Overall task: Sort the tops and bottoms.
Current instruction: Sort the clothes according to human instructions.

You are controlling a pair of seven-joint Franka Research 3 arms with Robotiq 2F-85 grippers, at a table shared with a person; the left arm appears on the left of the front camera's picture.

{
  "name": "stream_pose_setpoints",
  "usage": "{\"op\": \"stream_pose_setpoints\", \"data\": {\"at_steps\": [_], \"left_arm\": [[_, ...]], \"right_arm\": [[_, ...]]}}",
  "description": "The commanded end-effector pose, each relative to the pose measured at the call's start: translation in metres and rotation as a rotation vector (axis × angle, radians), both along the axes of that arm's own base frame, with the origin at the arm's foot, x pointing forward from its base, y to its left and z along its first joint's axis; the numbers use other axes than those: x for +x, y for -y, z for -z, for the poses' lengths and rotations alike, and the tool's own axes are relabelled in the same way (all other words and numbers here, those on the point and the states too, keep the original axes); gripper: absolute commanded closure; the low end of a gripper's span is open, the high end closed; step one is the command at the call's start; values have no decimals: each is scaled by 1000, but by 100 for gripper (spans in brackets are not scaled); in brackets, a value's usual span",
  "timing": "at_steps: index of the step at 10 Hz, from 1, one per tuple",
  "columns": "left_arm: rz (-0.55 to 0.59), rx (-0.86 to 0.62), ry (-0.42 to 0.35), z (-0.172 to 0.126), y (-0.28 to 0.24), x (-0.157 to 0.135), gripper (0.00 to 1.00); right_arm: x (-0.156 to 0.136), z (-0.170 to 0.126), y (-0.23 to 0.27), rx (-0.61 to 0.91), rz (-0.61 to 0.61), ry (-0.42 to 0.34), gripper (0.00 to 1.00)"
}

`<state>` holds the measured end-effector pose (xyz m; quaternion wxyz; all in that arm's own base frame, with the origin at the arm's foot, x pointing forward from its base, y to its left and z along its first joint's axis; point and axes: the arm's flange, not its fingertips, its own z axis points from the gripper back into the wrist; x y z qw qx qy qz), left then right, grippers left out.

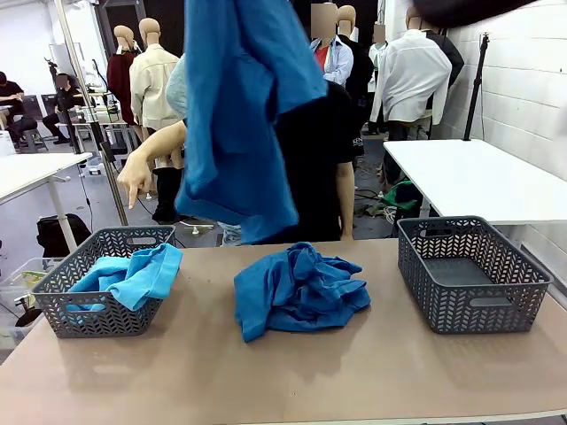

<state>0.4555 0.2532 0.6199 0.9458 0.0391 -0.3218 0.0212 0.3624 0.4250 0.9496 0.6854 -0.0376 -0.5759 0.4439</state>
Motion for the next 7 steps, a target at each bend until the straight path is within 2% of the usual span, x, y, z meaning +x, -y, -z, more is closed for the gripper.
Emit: {"op": "stream_pose_setpoints", "data": {"at_steps": [1,3,4,5,6,7], "left_arm": [[3,15,-7,1,-2,-3,0],[3,15,-7,1,-2,-3,0],[3,15,-7,1,-2,-3,0],[3,15,-7,1,-2,-3,0],[3,15,-7,1,-2,-3,0],[3,15,-7,1,-2,-3,0]], "right_arm": [[53,-152,-155,10,-21,27,100],[76,-173,-235,132,34,85,100],[84,-177,-272,147,18,95,100],[93,-179,-303,179,45,65,100],[98,-175,-313,98,11,41,100],[-17,42,-89,129,-12,65,100]]}}
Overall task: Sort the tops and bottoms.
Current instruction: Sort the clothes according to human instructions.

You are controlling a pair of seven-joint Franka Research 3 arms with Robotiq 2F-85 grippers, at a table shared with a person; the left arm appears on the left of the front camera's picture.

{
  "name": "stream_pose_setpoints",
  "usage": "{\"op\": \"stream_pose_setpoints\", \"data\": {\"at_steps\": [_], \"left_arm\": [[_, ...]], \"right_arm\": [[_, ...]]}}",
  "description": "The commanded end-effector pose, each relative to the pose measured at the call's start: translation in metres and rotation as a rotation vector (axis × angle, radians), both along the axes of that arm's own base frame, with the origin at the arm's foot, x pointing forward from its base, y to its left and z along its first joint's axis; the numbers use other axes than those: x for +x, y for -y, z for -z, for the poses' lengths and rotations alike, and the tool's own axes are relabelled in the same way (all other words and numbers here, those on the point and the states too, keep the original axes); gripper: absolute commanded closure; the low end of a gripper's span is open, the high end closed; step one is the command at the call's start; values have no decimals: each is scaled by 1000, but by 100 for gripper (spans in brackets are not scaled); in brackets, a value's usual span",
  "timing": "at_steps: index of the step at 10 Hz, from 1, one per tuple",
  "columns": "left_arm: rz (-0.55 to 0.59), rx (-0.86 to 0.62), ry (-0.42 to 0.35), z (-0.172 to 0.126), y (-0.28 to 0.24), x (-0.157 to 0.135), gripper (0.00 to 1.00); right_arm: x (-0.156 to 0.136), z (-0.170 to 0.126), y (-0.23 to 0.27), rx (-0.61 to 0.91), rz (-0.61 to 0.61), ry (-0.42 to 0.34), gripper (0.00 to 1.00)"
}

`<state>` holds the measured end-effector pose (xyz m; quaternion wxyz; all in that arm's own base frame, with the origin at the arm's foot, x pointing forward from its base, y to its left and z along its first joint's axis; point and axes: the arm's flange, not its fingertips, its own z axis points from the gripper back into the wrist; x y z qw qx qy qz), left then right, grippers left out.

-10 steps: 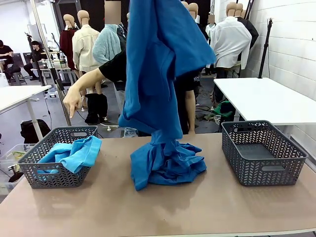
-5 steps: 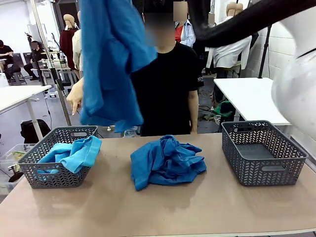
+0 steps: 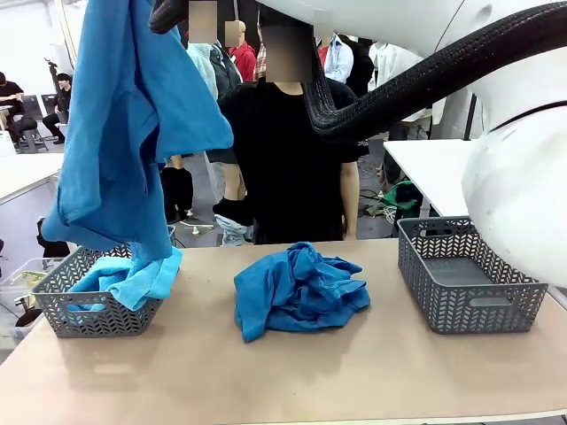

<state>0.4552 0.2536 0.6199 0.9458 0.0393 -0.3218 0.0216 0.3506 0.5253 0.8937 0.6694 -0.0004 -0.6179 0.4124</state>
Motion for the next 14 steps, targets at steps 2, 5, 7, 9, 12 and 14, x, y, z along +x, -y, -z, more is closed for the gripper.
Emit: {"op": "stream_pose_setpoints", "data": {"at_steps": [2,5,7,9,12,14], "left_arm": [[4,15,-7,1,-2,-2,0],[4,15,-7,1,-2,-2,0],[4,15,-7,1,-2,-2,0],[4,15,-7,1,-2,-2,0],[4,15,-7,1,-2,-2,0],[4,15,-7,1,-2,-2,0]], "right_arm": [[-5,-14,11,5,6,19,100],[-5,-14,11,5,6,19,100],[-5,-14,11,5,6,19,100],[-5,-14,11,5,6,19,100],[-5,-14,11,5,6,19,100],[11,-19,-11,94,-21,25,100]]}}
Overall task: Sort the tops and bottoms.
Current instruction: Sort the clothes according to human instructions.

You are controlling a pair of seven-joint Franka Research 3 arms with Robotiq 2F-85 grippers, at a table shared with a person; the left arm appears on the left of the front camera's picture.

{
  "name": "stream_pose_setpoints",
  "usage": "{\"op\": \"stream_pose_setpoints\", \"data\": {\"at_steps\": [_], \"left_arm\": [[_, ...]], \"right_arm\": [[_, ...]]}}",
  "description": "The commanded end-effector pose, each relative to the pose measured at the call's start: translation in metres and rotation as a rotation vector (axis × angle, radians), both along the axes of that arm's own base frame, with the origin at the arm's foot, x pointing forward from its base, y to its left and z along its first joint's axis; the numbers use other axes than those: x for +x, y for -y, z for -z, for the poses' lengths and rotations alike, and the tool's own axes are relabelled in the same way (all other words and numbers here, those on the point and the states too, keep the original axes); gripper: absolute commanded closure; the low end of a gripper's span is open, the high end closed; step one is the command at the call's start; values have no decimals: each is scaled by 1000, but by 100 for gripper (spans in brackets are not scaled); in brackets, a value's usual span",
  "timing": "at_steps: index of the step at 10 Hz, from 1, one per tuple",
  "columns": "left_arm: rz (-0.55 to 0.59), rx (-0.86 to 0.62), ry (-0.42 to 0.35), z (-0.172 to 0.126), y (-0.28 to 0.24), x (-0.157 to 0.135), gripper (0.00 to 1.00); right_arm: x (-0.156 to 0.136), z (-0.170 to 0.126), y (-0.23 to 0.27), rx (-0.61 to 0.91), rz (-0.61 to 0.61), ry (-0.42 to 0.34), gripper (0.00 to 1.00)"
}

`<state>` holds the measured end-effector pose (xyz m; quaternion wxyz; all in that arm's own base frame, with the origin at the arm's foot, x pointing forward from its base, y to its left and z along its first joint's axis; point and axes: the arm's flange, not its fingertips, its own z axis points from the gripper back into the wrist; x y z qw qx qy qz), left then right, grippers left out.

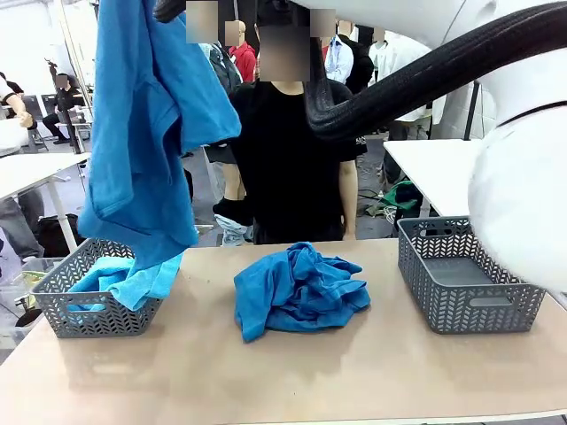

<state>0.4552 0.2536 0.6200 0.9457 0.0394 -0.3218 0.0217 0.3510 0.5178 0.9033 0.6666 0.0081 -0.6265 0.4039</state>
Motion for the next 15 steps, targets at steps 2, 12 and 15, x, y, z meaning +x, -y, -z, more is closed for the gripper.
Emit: {"op": "stream_pose_setpoints", "data": {"at_steps": [2,12,15], "left_arm": [[4,15,-7,1,-2,-2,0],[4,15,-7,1,-2,-2,0],[4,15,-7,1,-2,-2,0]], "right_arm": [[42,-22,-63,332,-37,105,100],[180,33,-244,709,-137,-287,100],[64,144,-94,742,-155,-271,100]]}}
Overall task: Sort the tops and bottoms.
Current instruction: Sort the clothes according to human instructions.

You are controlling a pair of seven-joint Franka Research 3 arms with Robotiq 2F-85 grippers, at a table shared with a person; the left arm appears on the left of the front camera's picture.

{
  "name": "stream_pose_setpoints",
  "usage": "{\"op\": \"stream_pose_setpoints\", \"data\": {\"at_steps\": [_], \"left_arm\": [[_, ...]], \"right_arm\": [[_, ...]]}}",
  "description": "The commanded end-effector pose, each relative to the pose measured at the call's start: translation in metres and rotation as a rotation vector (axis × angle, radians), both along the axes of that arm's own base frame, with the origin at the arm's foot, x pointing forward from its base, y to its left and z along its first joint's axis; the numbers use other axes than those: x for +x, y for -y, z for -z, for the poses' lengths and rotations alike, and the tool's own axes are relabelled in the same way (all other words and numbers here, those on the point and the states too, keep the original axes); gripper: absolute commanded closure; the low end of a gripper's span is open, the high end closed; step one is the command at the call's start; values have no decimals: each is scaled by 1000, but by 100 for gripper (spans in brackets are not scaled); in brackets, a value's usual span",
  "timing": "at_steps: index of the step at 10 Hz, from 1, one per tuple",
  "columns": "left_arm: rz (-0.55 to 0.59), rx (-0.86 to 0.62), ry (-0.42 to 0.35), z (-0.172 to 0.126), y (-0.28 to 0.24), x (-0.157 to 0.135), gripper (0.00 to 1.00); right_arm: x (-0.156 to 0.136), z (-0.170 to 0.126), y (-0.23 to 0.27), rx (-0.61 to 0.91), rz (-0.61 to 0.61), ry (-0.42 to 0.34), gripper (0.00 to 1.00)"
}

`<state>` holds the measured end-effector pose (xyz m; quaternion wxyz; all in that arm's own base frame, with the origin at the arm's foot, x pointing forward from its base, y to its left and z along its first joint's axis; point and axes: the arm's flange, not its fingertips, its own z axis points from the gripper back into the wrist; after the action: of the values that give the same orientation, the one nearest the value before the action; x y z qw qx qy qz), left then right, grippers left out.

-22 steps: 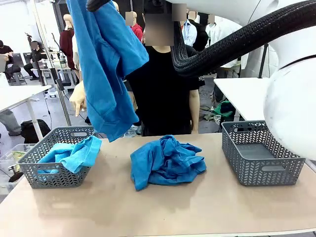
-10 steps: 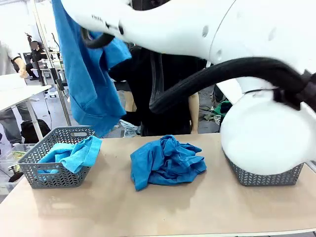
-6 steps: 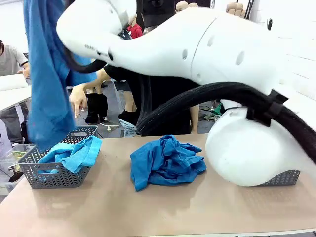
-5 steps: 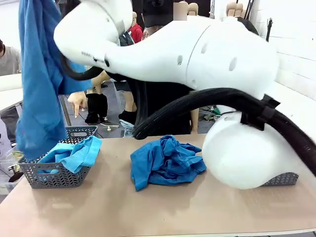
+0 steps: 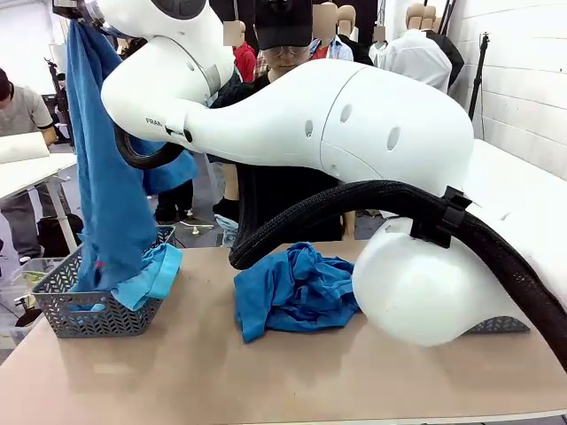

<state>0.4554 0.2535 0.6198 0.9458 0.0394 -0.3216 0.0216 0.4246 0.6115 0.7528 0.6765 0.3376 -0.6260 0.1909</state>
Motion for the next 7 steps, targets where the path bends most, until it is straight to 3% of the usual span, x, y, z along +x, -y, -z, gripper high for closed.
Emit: {"op": "stream_pose_setpoints", "data": {"at_steps": [1,7], "left_arm": [[4,15,-6,0,-2,-2,0],[4,15,-6,0,-2,-2,0]], "right_arm": [[-10,-7,0,23,-19,26,100],[-7,-4,-2,12,-15,10,100]]}}
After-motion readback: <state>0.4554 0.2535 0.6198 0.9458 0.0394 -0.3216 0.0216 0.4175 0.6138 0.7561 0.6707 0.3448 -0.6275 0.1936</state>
